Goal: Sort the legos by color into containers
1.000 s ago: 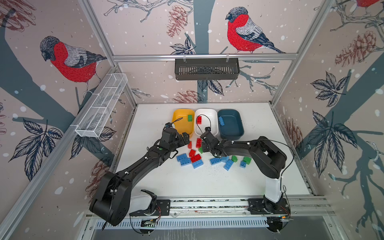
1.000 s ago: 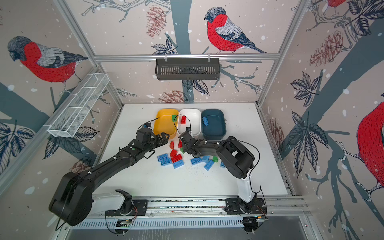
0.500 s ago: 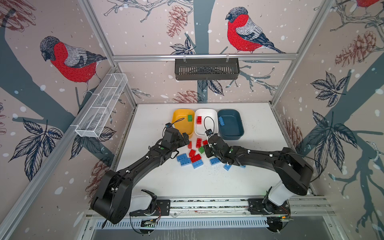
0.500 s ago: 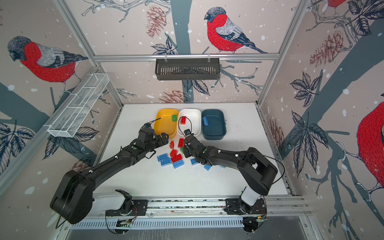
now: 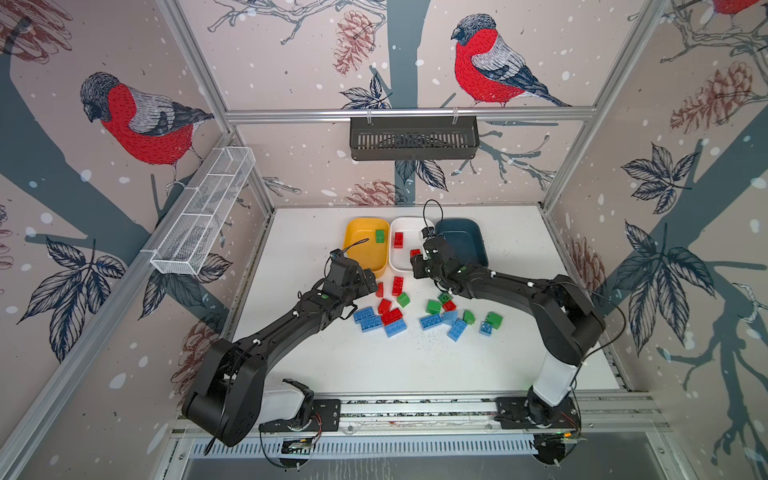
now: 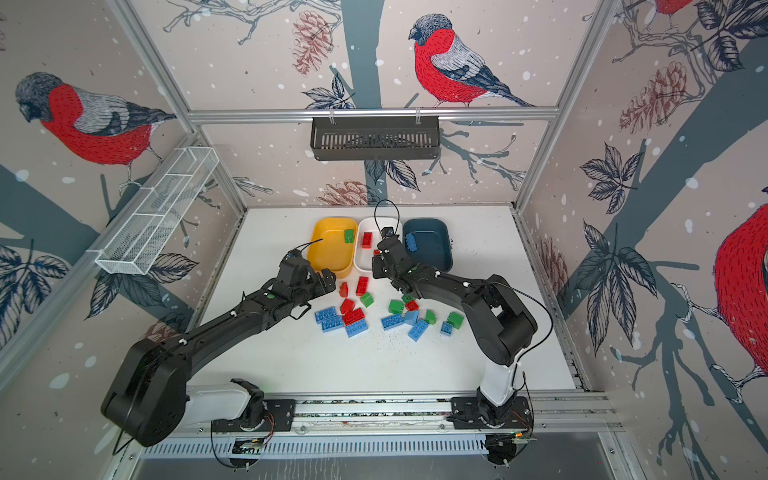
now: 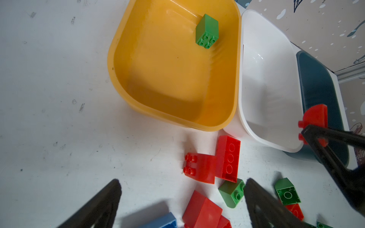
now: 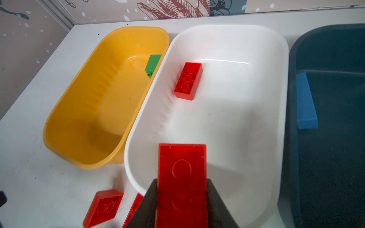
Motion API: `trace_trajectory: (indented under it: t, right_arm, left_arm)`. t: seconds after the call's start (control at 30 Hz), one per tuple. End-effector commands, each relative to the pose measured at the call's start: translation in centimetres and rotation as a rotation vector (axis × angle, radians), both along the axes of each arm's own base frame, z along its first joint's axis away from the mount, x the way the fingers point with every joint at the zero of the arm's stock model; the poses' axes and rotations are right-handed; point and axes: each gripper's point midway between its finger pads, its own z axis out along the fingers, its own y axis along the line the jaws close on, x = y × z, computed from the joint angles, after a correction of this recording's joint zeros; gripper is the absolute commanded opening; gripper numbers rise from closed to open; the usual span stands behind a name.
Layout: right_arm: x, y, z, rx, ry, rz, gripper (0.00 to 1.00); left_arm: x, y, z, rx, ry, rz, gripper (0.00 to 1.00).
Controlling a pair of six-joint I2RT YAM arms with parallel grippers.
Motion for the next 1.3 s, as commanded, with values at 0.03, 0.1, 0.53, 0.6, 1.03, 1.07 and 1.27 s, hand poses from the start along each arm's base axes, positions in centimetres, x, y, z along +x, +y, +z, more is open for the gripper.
trace_trajectory:
  t: [0.03,0.1,0.53,0.6,1.03,1.07,1.27]
  right_arm:
    - [2.2,0.1,-1.7,-0.022,0.067,0.003,0.31]
    - [3.7,0.2,-2.4,-0.036,0.080,-0.004,0.31]
    - [8.1,2.3,-1.7,-0.019,0.092,0.032,0.56]
    - [7.3,2.1,-0.7,-0.002,0.080,0.041,0.62]
    - [-4.3,-2.3,0.8,0.018,0.100,0.079,0.74]
    - [-5.5,-2.8,0.4,0.020,0.120,0.077,0.74]
    - [-12.7,-4.2,-3.8,-0.118,0.257,0.133,0.79]
  left_arm:
    - [-0.1,0.3,-0.5,0.020,0.012,0.009,0.97]
    - [-0.1,0.1,-0.6,0.016,0.016,-0.002,0.97]
    - [-0.2,-1.2,-0.3,0.045,-0.012,-0.065,0.97]
    - [-0.3,-1.6,-0.1,0.061,-0.022,-0.075,0.97]
    - [-0.4,-1.2,-1.4,0.070,0.035,0.003,0.97]
    - [-0.3,-1.2,-1.4,0.069,0.033,0.007,0.97]
    - [0.4,-1.2,-1.1,0.082,0.023,0.019,0.97]
